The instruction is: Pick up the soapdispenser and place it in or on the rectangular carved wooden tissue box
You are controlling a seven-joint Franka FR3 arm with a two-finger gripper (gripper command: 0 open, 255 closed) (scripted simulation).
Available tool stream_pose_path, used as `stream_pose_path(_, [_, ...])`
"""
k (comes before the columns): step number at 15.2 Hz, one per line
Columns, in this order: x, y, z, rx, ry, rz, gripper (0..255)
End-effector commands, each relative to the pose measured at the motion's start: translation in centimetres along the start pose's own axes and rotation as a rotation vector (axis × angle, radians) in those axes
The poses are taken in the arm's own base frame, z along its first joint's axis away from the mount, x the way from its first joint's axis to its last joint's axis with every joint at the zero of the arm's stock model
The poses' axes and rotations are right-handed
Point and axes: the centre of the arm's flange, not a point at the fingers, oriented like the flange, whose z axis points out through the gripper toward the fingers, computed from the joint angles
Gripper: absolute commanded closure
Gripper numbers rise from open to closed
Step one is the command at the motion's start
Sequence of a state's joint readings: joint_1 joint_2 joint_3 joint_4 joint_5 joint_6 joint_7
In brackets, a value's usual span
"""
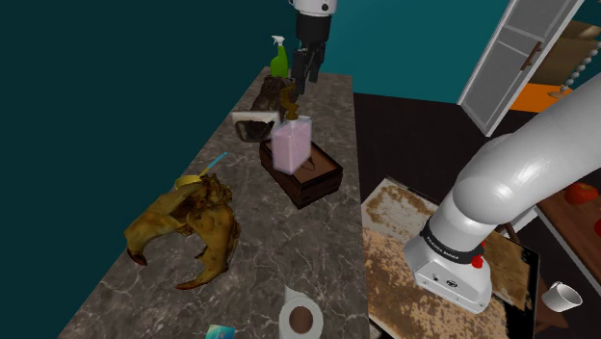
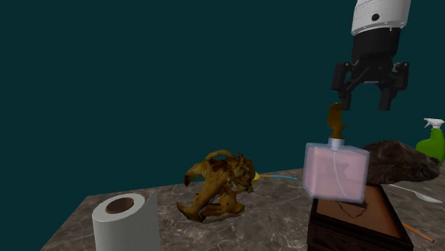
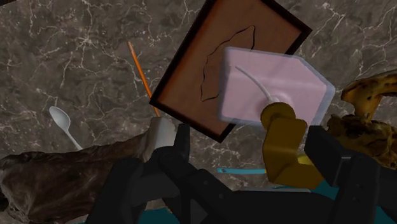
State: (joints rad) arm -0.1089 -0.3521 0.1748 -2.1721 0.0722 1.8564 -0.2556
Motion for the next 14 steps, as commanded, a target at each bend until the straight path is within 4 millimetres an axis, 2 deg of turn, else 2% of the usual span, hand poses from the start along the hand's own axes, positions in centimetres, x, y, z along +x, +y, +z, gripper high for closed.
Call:
stream_pose_path(1, [0.0,0.0,0.0,0.0,-0.001,0.0,0])
stream_pose_path(2, [-0.1,0.1,0.0,0.0,-0.001,0.0,0])
stream_pose_path(6, [0.0,0.1,-5.0,0.0,-0.001,0.0,0])
stream_pose_path(14, [0.0,0.1,-5.0,0.0,-0.001,0.0,0])
